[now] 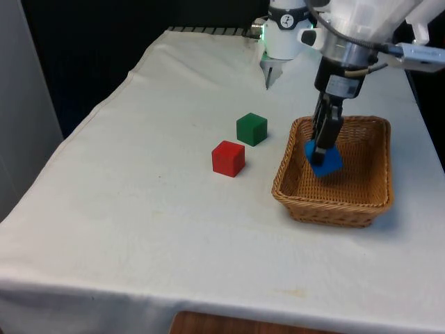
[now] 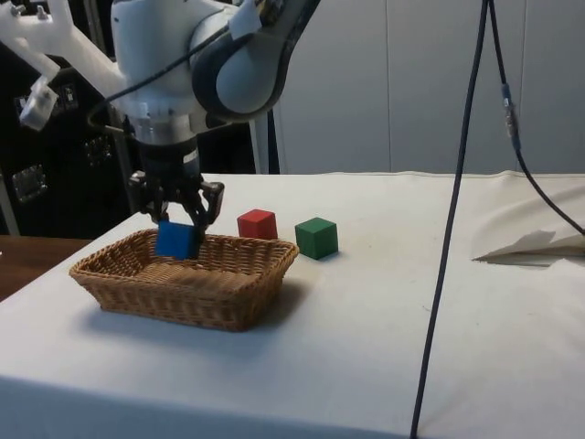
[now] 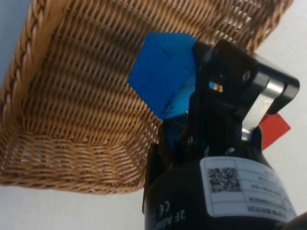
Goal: Pick up the blue cube and place it into the basket.
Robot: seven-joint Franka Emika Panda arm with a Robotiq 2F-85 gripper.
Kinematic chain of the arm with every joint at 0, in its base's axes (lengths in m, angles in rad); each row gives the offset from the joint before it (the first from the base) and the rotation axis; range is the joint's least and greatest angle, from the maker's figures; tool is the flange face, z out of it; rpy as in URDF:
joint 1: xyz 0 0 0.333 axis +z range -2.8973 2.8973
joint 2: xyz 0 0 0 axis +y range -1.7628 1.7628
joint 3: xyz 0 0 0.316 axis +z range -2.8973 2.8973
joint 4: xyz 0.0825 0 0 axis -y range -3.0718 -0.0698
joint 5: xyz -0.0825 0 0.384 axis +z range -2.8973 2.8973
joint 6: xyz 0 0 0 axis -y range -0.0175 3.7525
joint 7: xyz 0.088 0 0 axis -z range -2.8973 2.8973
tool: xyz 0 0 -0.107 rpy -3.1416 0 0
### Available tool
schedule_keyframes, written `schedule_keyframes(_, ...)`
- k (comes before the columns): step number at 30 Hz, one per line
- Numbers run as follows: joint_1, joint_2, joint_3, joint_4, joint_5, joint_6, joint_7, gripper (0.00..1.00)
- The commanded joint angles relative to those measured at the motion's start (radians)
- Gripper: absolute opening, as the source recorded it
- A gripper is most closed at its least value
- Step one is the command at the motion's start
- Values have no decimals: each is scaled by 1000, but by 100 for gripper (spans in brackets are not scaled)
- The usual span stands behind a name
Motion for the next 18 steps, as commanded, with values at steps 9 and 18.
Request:
schedule_keyframes(9, -6, 32, 13, 15, 10, 20, -5, 0)
schedule_keyframes(18, 4, 41, 12, 24, 1, 9, 5, 0)
